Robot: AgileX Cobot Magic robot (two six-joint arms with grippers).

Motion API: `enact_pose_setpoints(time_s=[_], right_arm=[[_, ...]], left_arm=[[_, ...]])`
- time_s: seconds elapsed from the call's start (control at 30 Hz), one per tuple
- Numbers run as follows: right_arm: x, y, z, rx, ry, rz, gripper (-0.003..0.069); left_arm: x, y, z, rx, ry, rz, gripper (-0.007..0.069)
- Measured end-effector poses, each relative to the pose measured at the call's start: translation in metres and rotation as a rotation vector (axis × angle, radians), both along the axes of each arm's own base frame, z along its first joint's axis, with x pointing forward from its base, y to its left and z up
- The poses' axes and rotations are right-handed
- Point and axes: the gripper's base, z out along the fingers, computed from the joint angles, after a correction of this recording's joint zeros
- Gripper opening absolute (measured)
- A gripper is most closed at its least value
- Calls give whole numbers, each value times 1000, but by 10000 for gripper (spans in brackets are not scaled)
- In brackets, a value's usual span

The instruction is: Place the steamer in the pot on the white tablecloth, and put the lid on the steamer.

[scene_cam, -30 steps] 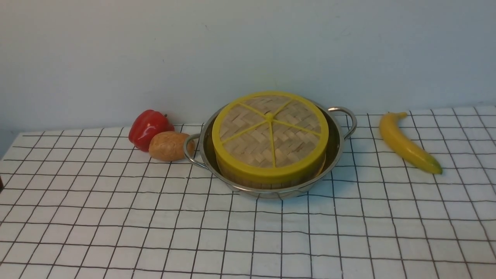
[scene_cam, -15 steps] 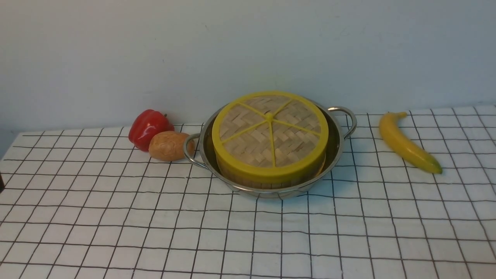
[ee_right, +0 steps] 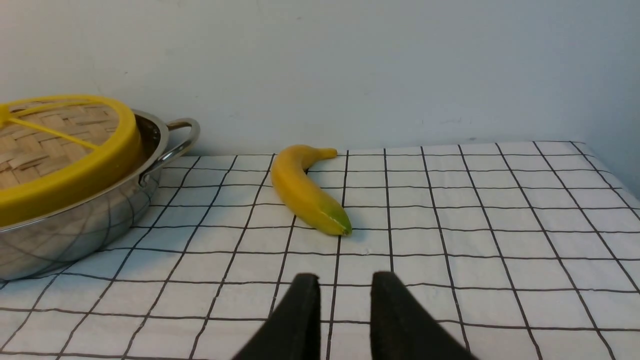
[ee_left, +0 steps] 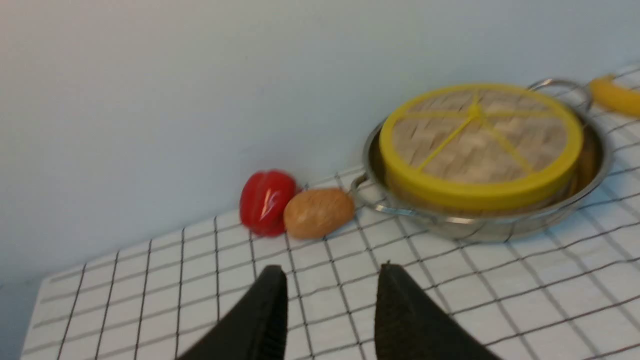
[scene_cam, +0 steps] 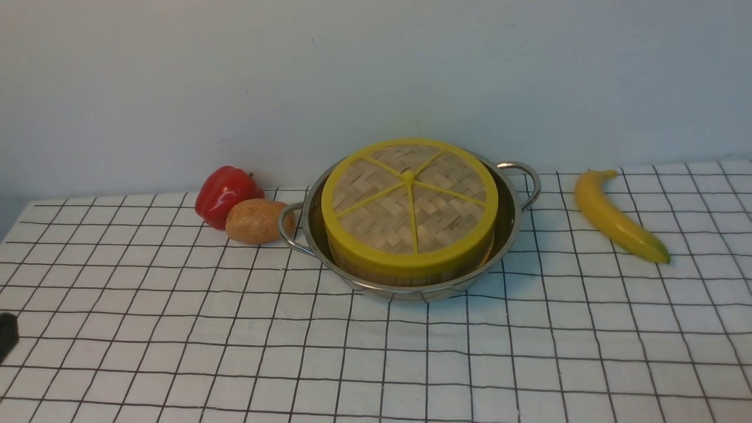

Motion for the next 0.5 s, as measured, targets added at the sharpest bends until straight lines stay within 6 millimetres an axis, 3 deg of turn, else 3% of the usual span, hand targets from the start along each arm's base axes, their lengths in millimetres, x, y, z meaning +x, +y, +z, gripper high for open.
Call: enact_pose_setpoints(time_s=[0.13, 0.27, 0.33, 0.5], right_arm=[[0, 0, 0, 1, -3, 0, 186], [0, 0, 0, 1, -3, 0, 199], [0, 0, 0, 1, -2, 0, 205], [0, 0, 0, 1, -2, 0, 218]], left_arm=[[7, 3, -60, 11, 22, 77, 243], [7, 4, -108, -10, -119, 104, 243], [6, 4, -118, -16, -167, 105, 243], [1, 6, -113, -23, -289, 128, 243]])
